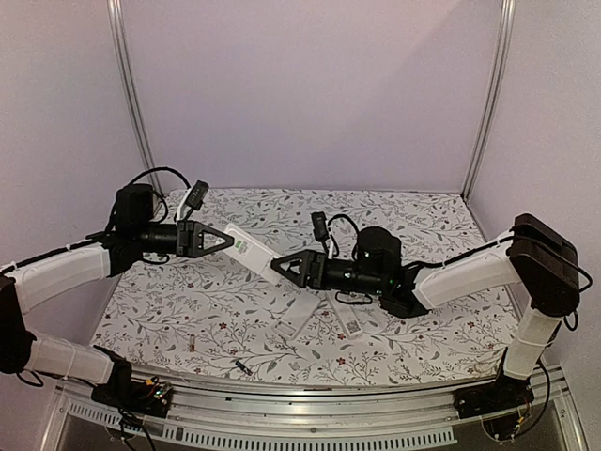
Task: Unload the batteries from the remote control
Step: Remove the battery cover from the remote control.
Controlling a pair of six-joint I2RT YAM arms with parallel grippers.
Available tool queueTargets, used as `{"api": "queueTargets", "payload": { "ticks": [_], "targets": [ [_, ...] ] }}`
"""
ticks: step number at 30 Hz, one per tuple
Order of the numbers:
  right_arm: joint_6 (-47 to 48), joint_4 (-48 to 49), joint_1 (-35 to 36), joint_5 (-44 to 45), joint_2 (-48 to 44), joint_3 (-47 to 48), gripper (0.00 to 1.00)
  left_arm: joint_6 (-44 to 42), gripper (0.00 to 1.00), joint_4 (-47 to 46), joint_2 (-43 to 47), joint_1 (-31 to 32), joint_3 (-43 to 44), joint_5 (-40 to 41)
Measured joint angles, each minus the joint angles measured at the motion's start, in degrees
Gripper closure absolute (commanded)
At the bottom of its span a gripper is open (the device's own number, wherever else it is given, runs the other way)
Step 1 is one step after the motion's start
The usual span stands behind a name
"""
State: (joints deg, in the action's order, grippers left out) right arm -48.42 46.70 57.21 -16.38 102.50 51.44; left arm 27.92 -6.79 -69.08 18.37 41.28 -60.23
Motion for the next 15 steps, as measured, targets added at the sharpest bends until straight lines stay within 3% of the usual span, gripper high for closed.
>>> {"api": "queueTargets", "payload": {
  "ticks": [7, 15],
  "targets": [
    [0.72, -0.44, 0.0, -0.72, 1.64, 1.64, 0.41, 0.0, 1.0, -0.04, -0.09, 0.37, 0.0, -0.79],
    [-1.01, -2.69, -0.09, 0.83, 1.9, 1.62, 0.62, -0.26, 1.0, 0.04, -0.09, 0.39, 0.0, 0.35]
  ]
}}
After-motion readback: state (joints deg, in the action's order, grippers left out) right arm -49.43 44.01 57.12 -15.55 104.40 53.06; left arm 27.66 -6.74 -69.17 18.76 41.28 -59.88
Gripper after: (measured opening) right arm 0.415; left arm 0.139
